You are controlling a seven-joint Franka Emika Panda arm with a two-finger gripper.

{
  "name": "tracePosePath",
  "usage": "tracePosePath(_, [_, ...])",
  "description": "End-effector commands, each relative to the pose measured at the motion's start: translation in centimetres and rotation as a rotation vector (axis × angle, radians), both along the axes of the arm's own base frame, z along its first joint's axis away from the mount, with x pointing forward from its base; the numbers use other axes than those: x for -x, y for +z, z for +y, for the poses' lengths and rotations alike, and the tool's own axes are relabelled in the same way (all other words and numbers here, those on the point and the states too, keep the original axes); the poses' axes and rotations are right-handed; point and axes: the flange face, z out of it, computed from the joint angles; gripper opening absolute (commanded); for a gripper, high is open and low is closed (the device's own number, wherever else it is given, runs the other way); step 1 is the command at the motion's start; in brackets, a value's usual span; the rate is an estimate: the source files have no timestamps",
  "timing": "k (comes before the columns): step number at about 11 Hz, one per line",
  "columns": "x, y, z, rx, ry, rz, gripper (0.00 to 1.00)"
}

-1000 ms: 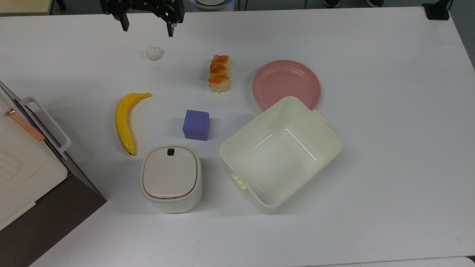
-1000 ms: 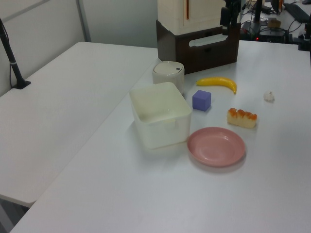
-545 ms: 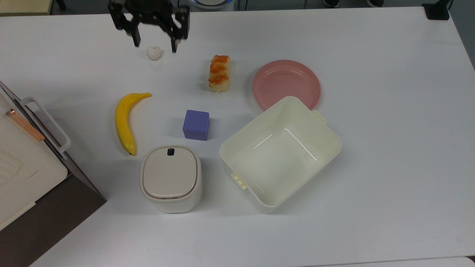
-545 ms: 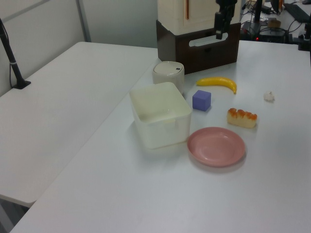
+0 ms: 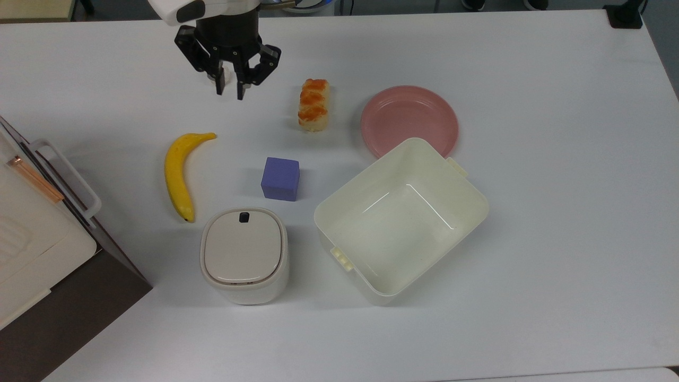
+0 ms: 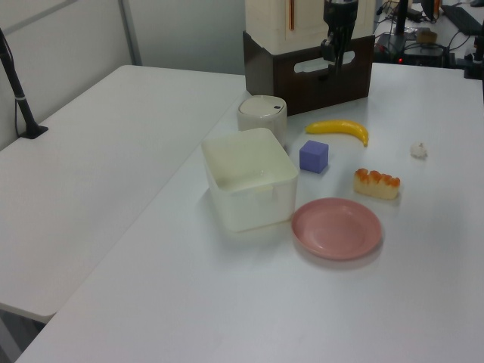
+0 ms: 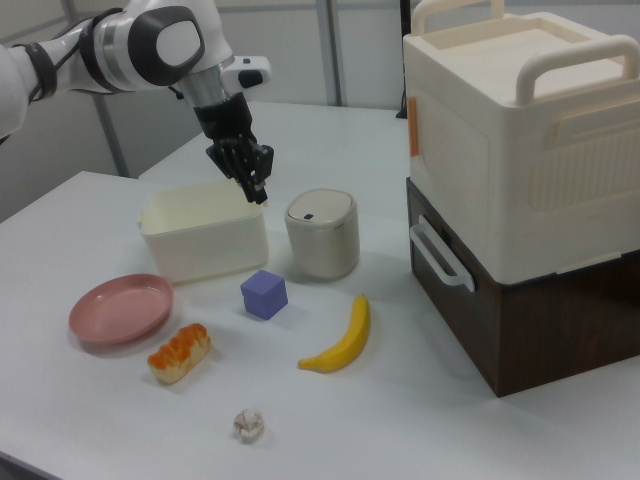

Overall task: Open the trash can
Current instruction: 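Move the gripper down toward the lid of the cream trash can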

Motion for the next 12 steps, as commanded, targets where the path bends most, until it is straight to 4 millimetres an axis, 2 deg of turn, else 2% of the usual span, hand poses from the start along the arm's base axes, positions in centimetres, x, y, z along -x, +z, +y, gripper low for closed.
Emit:
tracePosePath(1, [-2.0, -1.6, 0.3, 0.04, -0.005, -0.076, 0.0])
tracePosePath(3, [-4.6, -3.0, 0.6, 0.106, -0.129, -0.153, 0.0])
tracePosePath(4, [-5.9, -2.9, 0.5, 0.118, -0.195, -0.207, 0.0])
tracePosePath(6, [-7.7, -4.4, 0.6, 0.134, -0.346, -0.312, 0.0])
tracePosePath(7, [-8.7, -6.3, 1.5, 0.171, -0.418, -0.357, 0.0])
tracePosePath(9, [-10.6, -8.2, 2.9, 0.219, -0.485, -0.419, 0.0])
tracePosePath(11, [-10.8, -9.3, 5.7, 0.225, -0.45, -0.417, 0.0])
tracePosePath(12, [-11.0, -10.5, 5.9, 0.236, -0.471, -0.421, 0.0])
